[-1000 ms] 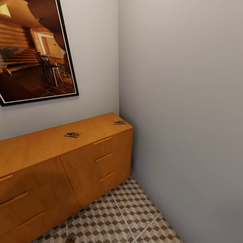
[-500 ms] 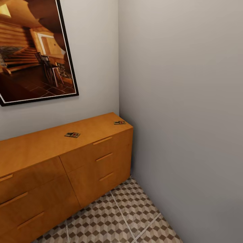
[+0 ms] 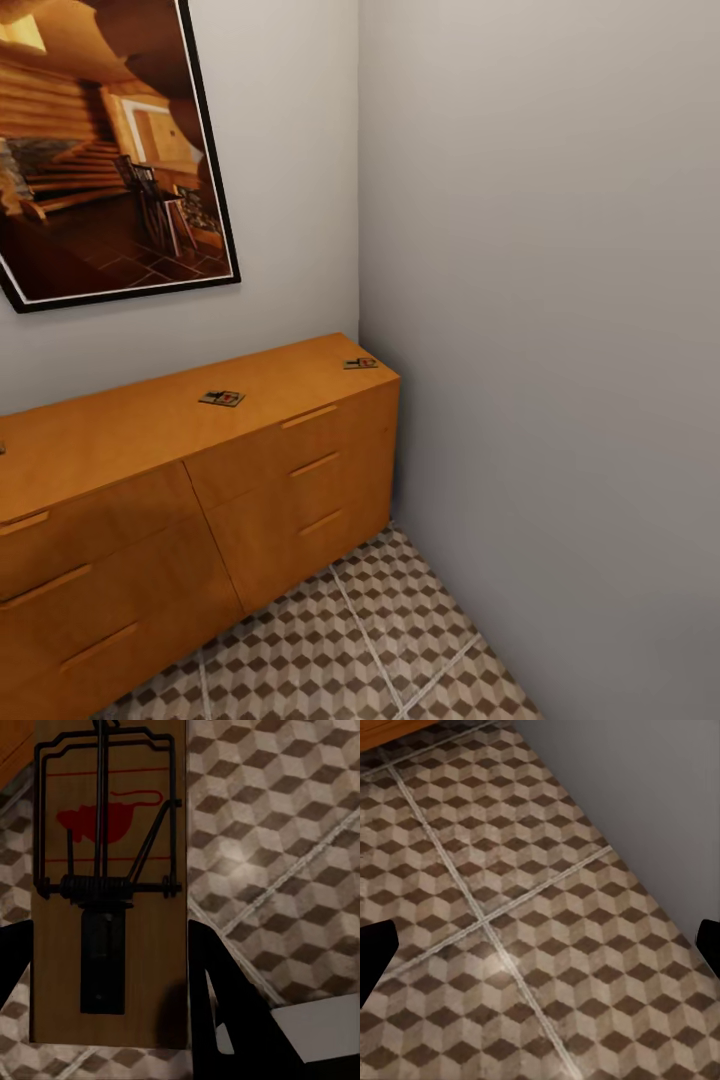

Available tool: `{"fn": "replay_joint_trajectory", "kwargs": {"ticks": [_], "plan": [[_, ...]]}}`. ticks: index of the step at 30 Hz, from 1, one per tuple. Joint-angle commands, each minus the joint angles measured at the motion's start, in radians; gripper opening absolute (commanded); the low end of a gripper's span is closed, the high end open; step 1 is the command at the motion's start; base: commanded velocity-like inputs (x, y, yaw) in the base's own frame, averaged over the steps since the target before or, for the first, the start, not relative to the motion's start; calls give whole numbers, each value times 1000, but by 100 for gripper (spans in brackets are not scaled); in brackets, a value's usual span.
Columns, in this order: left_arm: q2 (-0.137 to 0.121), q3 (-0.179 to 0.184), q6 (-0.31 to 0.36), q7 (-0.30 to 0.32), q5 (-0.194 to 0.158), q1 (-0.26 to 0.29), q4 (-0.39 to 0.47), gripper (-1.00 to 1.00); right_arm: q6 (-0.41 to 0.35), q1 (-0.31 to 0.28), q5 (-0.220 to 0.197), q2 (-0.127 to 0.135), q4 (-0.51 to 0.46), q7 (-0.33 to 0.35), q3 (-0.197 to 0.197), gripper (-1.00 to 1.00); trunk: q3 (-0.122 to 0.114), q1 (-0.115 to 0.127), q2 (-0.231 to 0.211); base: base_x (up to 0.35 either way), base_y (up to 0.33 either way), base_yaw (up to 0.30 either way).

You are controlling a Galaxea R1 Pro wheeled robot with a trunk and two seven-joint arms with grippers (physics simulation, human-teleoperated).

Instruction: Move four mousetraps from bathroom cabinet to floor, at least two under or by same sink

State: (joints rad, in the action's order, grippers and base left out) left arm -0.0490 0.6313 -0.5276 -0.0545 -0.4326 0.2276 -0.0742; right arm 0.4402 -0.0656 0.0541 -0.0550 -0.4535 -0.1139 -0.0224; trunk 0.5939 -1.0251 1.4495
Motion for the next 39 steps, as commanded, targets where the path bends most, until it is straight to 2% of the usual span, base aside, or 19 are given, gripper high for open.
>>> {"fn": "replay_joint_trajectory", "kwargs": {"ticks": [1, 11, 21, 39], "plan": [[1, 8, 1, -6, 0, 1, -3, -100, 2, 0, 6, 0, 1, -9, -2, 100, 1, 0, 0, 0, 0, 215], [3, 7, 10, -8, 0, 1, -3, -100, 1, 0, 6, 0, 2, -10, -1, 100, 4, 0, 0, 0, -6, 244], [5, 6, 12, -8, -2, 1, -3, -100, 0, 0, 6, 1, 3, -10, -1, 100, 10, 0, 0, 0, -142, 247], [6, 5, 12, -5, -3, 1, -3, -100, 0, 0, 6, 1, 3, -10, -2, 100, 20, 0, 0, 0, -7, 247]]}}
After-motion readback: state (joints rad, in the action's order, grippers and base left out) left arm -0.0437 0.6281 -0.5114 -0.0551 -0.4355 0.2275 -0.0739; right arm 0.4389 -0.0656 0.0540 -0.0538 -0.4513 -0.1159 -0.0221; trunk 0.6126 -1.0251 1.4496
